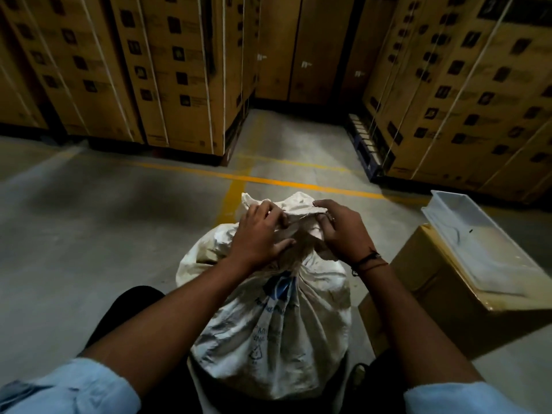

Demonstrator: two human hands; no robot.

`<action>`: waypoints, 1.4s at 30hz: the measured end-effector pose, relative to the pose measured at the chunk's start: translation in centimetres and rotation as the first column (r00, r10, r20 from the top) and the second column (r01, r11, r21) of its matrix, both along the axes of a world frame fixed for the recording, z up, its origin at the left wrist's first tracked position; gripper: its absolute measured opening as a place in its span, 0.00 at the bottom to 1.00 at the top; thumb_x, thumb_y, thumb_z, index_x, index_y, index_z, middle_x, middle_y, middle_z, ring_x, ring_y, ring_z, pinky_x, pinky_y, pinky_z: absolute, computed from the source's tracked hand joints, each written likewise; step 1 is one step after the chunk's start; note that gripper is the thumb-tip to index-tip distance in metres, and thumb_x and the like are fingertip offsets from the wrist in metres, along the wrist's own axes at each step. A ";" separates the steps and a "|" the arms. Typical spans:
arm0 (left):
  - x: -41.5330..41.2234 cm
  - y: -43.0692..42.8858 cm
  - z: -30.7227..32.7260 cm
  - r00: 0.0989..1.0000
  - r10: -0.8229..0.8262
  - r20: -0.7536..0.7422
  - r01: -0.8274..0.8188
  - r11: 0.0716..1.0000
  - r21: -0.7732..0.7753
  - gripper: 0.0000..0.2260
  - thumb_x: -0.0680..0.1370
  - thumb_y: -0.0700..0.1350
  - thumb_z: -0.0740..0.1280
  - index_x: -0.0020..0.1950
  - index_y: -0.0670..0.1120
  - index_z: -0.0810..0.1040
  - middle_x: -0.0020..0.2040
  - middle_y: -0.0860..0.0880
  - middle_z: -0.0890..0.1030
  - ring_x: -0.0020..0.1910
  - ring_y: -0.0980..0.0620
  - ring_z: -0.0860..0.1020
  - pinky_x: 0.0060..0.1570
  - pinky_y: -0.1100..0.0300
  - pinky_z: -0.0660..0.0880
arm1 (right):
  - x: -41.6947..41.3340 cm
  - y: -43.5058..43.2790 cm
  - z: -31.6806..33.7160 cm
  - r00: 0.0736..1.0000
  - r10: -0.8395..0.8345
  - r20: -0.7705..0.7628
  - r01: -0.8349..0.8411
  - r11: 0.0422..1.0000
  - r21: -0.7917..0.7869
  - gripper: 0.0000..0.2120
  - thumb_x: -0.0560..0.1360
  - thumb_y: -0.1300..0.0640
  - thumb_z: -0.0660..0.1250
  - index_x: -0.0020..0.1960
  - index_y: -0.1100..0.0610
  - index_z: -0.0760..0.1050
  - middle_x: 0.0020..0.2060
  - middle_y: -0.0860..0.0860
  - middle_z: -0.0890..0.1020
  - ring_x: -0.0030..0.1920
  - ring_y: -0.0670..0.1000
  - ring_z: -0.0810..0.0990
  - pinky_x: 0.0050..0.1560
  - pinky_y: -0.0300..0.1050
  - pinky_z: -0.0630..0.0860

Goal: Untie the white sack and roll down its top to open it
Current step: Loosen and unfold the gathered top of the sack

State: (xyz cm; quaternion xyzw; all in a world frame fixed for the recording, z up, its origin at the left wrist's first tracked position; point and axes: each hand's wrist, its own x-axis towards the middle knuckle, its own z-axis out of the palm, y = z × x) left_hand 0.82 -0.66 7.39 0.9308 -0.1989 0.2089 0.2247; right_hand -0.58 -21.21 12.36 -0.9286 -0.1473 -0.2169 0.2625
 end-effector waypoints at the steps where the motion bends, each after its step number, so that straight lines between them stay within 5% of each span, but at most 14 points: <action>1: -0.5 0.0 0.6 0.999 -0.027 0.021 0.027 1.000 0.003 0.15 0.70 0.56 0.71 0.51 0.51 0.72 0.51 0.49 0.74 0.51 0.44 0.72 0.50 0.52 0.71 | -1.0 -0.1 0.4 1.000 0.011 0.011 -0.011 1.000 0.029 0.13 0.76 0.62 0.66 0.60 0.58 0.79 0.54 0.54 0.84 0.52 0.55 0.82 0.51 0.37 0.70; 4: -1.8 0.3 2.4 0.994 -0.113 0.011 0.113 0.993 -0.025 0.10 0.75 0.45 0.68 0.53 0.51 0.71 0.46 0.48 0.79 0.45 0.41 0.77 0.42 0.51 0.72 | -3.7 -0.8 1.6 0.999 0.050 -0.013 -0.050 0.998 0.034 0.13 0.78 0.57 0.66 0.62 0.54 0.77 0.49 0.53 0.85 0.47 0.53 0.82 0.46 0.37 0.70; 6: -2.5 0.7 4.1 0.988 -0.144 -0.051 0.140 0.988 -0.064 0.09 0.78 0.44 0.65 0.56 0.53 0.68 0.45 0.46 0.82 0.42 0.39 0.79 0.37 0.47 0.75 | -4.8 -1.3 2.3 0.993 0.086 -0.080 -0.092 0.993 -0.075 0.16 0.78 0.50 0.65 0.64 0.53 0.75 0.42 0.53 0.83 0.45 0.54 0.81 0.43 0.41 0.70; 8: -3.1 1.2 6.0 0.979 -0.174 -0.105 0.163 0.981 -0.105 0.10 0.81 0.44 0.62 0.58 0.55 0.66 0.44 0.46 0.82 0.39 0.40 0.79 0.36 0.44 0.75 | -5.7 -1.5 2.7 0.991 0.089 -0.105 -0.112 0.965 -0.239 0.23 0.76 0.39 0.65 0.65 0.50 0.73 0.47 0.51 0.81 0.47 0.53 0.78 0.43 0.46 0.73; 11: -4.2 1.6 8.1 0.962 -0.252 -0.100 0.229 0.953 -0.199 0.10 0.83 0.44 0.60 0.62 0.55 0.67 0.34 0.49 0.76 0.32 0.49 0.74 0.33 0.48 0.69 | -6.4 -1.1 3.3 0.995 0.088 0.037 -0.066 0.914 -0.401 0.24 0.73 0.31 0.62 0.54 0.51 0.76 0.45 0.48 0.76 0.43 0.52 0.76 0.35 0.49 0.74; 13: -4.7 1.7 8.7 0.953 -0.292 -0.077 0.263 0.928 -0.263 0.06 0.83 0.50 0.59 0.60 0.55 0.72 0.34 0.49 0.77 0.32 0.53 0.75 0.35 0.49 0.70 | -6.6 -0.7 3.8 0.970 0.134 0.200 -0.031 0.894 -0.447 0.22 0.73 0.35 0.65 0.42 0.54 0.76 0.41 0.50 0.75 0.39 0.53 0.75 0.32 0.49 0.71; 16: -4.9 1.8 8.8 0.943 -0.328 -0.054 0.308 0.924 -0.228 0.13 0.81 0.58 0.61 0.53 0.52 0.80 0.41 0.51 0.83 0.39 0.54 0.79 0.40 0.53 0.74 | -6.5 0.0 3.5 0.933 0.132 0.336 0.027 0.903 -0.429 0.16 0.73 0.45 0.70 0.38 0.58 0.75 0.43 0.53 0.77 0.38 0.56 0.76 0.31 0.51 0.72; 20: -4.5 2.3 8.2 0.943 -0.333 -0.013 0.333 0.943 -0.002 0.17 0.74 0.64 0.66 0.49 0.53 0.84 0.39 0.52 0.83 0.38 0.53 0.78 0.39 0.54 0.75 | -6.2 0.2 1.7 0.941 0.127 0.315 0.028 0.894 -0.447 0.11 0.70 0.51 0.70 0.42 0.59 0.74 0.65 0.54 0.77 0.47 0.57 0.82 0.26 0.48 0.74; 22: -4.5 2.3 7.4 0.943 -0.331 0.027 0.323 0.933 0.159 0.17 0.70 0.60 0.67 0.53 0.53 0.84 0.43 0.51 0.85 0.43 0.48 0.81 0.43 0.53 0.77 | -5.8 0.0 1.1 0.932 0.177 0.317 -0.003 0.876 -0.482 0.13 0.72 0.49 0.67 0.43 0.59 0.74 0.68 0.55 0.76 0.43 0.57 0.82 0.26 0.46 0.72; 26: -4.4 1.4 5.7 0.971 -0.216 -0.100 0.232 0.953 0.197 0.22 0.74 0.45 0.64 0.69 0.52 0.71 0.59 0.44 0.82 0.55 0.39 0.79 0.45 0.51 0.74 | -4.8 0.2 0.6 0.953 0.142 0.266 -0.008 0.893 -0.450 0.14 0.72 0.51 0.68 0.52 0.57 0.70 0.71 0.53 0.72 0.40 0.58 0.81 0.26 0.47 0.73; 29: -4.0 1.0 4.7 0.977 -0.182 -0.113 0.205 0.950 0.236 0.24 0.76 0.40 0.64 0.73 0.50 0.67 0.65 0.45 0.79 0.56 0.40 0.79 0.42 0.54 0.69 | -3.8 0.4 0.7 0.990 0.119 0.070 -0.076 0.893 -0.444 0.34 0.68 0.54 0.72 0.72 0.55 0.65 0.66 0.52 0.77 0.51 0.57 0.81 0.36 0.48 0.78; 32: -3.2 1.1 4.0 0.961 -0.228 -0.155 0.253 0.953 0.168 0.23 0.76 0.39 0.63 0.71 0.50 0.68 0.65 0.45 0.79 0.57 0.42 0.79 0.47 0.52 0.73 | -3.4 0.8 0.2 0.991 0.067 -0.118 -0.123 0.806 -0.579 0.34 0.74 0.60 0.63 0.77 0.51 0.56 0.67 0.51 0.74 0.60 0.56 0.72 0.43 0.49 0.74; 37: -2.1 1.4 3.9 0.952 -0.293 -0.085 0.300 0.950 0.092 0.24 0.81 0.62 0.55 0.70 0.49 0.68 0.64 0.47 0.76 0.63 0.47 0.74 0.63 0.48 0.70 | -2.0 0.4 0.3 0.994 0.061 0.086 -0.002 0.825 -0.564 0.24 0.73 0.56 0.52 0.67 0.54 0.72 0.49 0.54 0.81 0.43 0.60 0.79 0.40 0.52 0.74; 42: -1.6 1.3 4.5 0.969 -0.240 -0.067 0.245 0.967 0.076 0.23 0.82 0.60 0.50 0.70 0.49 0.68 0.61 0.47 0.72 0.59 0.46 0.70 0.61 0.49 0.65 | -1.0 0.5 0.9 0.987 0.069 0.146 0.011 0.876 -0.482 0.26 0.68 0.54 0.60 0.66 0.53 0.70 0.49 0.50 0.80 0.46 0.58 0.78 0.47 0.53 0.69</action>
